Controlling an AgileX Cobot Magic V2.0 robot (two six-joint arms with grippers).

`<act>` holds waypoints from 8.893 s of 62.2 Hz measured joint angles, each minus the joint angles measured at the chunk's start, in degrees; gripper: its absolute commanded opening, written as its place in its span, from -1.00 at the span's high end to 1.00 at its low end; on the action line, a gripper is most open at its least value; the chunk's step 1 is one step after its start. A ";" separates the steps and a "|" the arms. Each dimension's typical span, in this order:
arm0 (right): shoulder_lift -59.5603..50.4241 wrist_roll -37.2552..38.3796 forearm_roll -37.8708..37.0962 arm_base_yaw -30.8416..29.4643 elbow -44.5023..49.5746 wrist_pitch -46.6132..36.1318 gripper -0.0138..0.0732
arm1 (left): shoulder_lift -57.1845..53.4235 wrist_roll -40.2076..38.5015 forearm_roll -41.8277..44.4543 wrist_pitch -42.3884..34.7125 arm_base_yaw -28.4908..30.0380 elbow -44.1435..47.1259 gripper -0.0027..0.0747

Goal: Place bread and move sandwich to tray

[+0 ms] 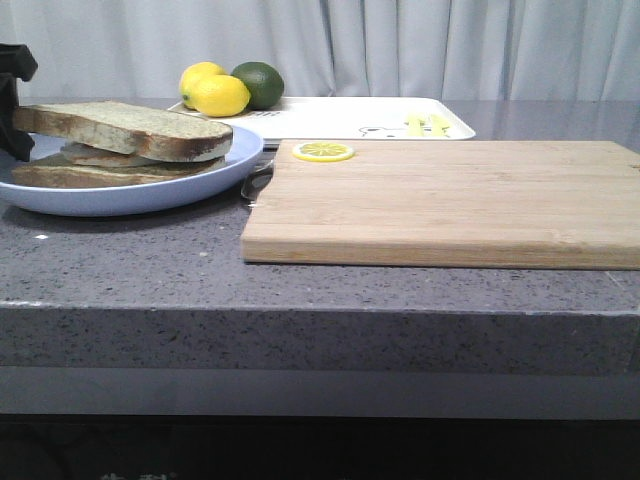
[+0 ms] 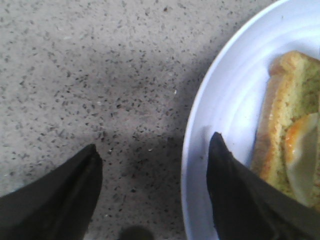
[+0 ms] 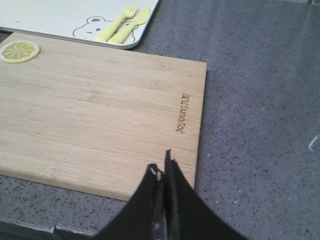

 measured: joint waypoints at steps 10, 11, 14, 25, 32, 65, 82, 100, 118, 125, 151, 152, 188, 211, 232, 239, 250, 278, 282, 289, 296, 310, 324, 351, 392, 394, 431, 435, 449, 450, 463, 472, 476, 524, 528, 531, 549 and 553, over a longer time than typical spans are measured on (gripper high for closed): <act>0.00 0.00 0.00 0.00 0.00 -0.04 0.93 | 0.71 0.00 0.00 0.05 -0.41 -0.09 0.36; 0.00 0.00 0.00 0.00 0.00 -0.04 0.93 | 0.68 0.00 0.00 0.05 -0.41 -0.09 0.42; 0.00 0.00 0.00 0.00 0.00 -0.14 0.93 | 0.75 0.00 -0.22 0.05 -0.41 -0.09 0.60; 0.00 0.00 0.00 0.00 0.00 -0.14 0.93 | 0.84 -0.08 -0.70 0.05 -0.62 -0.23 0.98; 0.00 0.00 0.08 0.00 0.00 -0.18 0.93 | 0.84 -0.22 -1.18 -0.15 -0.62 -0.36 0.97; 0.00 0.00 0.08 0.00 0.00 -0.18 0.93 | 1.18 12.82 -20.62 14.89 11.97 -12.51 0.98; 0.00 0.00 0.08 0.00 0.00 -0.18 0.93 | 2.44 15.40 -26.85 17.17 11.57 -17.74 0.98; 0.00 0.00 0.08 0.00 0.10 -0.18 0.93 | 13.51 12.30 -27.50 18.00 3.99 -32.54 0.98; 0.00 0.00 0.08 0.00 0.10 -0.18 0.93 | 33.08 5.26 -28.25 23.67 -1.36 -60.16 0.98; 0.00 0.00 0.08 0.00 0.21 -0.18 0.93 | 40.30 3.29 -28.37 26.82 -1.78 -70.03 0.98; 0.00 0.00 0.08 0.00 0.31 -0.18 0.93 | 52.95 3.03 -32.55 27.64 -1.90 -84.60 0.98; 0.00 0.00 0.08 0.00 0.31 -0.18 0.93 | 53.11 3.38 -32.81 27.36 -2.03 -84.70 0.98; 1.39 0.00 0.08 0.00 0.40 -0.18 0.93 | 55.05 16.53 -34.00 12.19 -5.29 -84.70 0.98; 1.39 0.00 0.08 0.00 0.40 -0.18 0.93 | 55.14 18.23 -33.36 5.18 -5.67 -84.59 0.97; 1.39 0.00 0.08 0.00 0.40 -0.27 0.93 | 56.58 19.69 -32.58 3.59 -7.86 -84.49 0.48; 1.39 0.00 0.08 0.00 0.40 -0.27 0.93 | 56.98 19.69 -32.34 3.82 -7.86 -84.39 0.19; 1.39 0.00 0.08 0.00 0.40 -0.27 0.93 | 56.98 19.69 -32.69 3.95 -7.96 -84.64 0.11; 1.39 0.00 0.08 0.00 0.40 -0.27 0.93 | 56.98 19.69 -34.01 14.33 -3.24 -94.71 0.58; 1.39 0.00 0.08 0.00 0.40 -0.27 0.93 | 56.98 19.69 -34.86 15.90 -3.25 -94.79 0.77; 1.39 0.00 0.08 0.00 0.40 -0.27 0.93 | 56.87 19.59 -38.73 17.60 -3.25 -94.79 0.98; 1.39 0.00 0.08 0.00 0.40 -0.40 0.93 | 56.36 19.59 -43.74 18.75 -3.25 -94.79 0.98; 1.39 0.00 0.08 0.00 0.40 -0.40 0.93 | 53.35 19.59 -46.53 23.21 -3.35 -94.79 0.98; 1.39 0.00 0.08 0.00 0.40 -0.40 0.93 | 49.06 19.59 -46.93 28.34 -3.35 -94.93 0.98; 1.39 0.00 0.08 0.00 0.40 -0.18 0.93 | 46.54 5.64 -47.50 31.65 -3.90 -95.06 0.98; 1.39 0.00 0.08 0.00 0.40 -0.10 0.93 | 29.10 -1.70 -47.50 32.29 -6.64 -95.10 0.98; 1.39 0.00 0.08 0.00 0.40 -0.10 0.93 | 28.18 -2.15 -47.50 32.42 -7.02 -95.10 0.98; 1.39 0.00 0.08 0.00 0.40 -0.10 0.93 | -0.82 -5.98 -23.27 33.34 -7.35 -78.73 0.98; 1.39 0.00 0.08 0.00 0.40 -0.10 0.93 | -7.01 -5.98 -18.06 33.34 -7.35 -68.57 0.98; 1.39 0.00 0.08 0.00 0.40 -0.10 0.93 | -27.55 -5.88 1.97 33.52 -7.35 -37.81 0.98; 1.39 0.00 0.08 0.00 0.40 -0.10 0.93 | -29.39 -5.88 3.37 33.52 -7.35 -35.48 0.98; 1.39 0.00 0.08 0.00 0.40 -0.10 0.93 | -46.75 -5.78 10.03 30.69 -7.35 -15.71 0.98; 1.39 0.00 0.08 0.00 0.40 -0.10 0.93 | -57.16 -5.78 10.80 28.89 -7.35 -5.10 0.98; 1.39 0.00 0.08 0.00 0.40 -0.10 0.93 | -61.54 -5.78 10.89 28.61 -7.35 -0.57 0.98; 1.39 0.00 0.08 0.00 0.40 -0.10 0.93 | -90.23 -5.78 11.01 -10.25 -7.35 38.98 0.98; 1.39 0.00 0.08 0.00 0.40 -0.10 0.93 | -90.23 -5.78 11.01 -10.45 -7.35 40.27 0.98; 1.39 0.00 0.08 0.00 0.40 -0.10 0.93 | -90.23 -5.78 11.01 -10.45 -7.35 41.05 0.98; 1.39 0.00 0.08 0.00 0.40 -0.10 0.93 | -90.23 -5.68 11.01 -10.58 -7.35 43.21 0.98; 1.39 0.00 0.08 0.00 0.40 -0.10 0.93 | -90.23 -5.68 11.01 -10.58 -7.35 43.21 0.98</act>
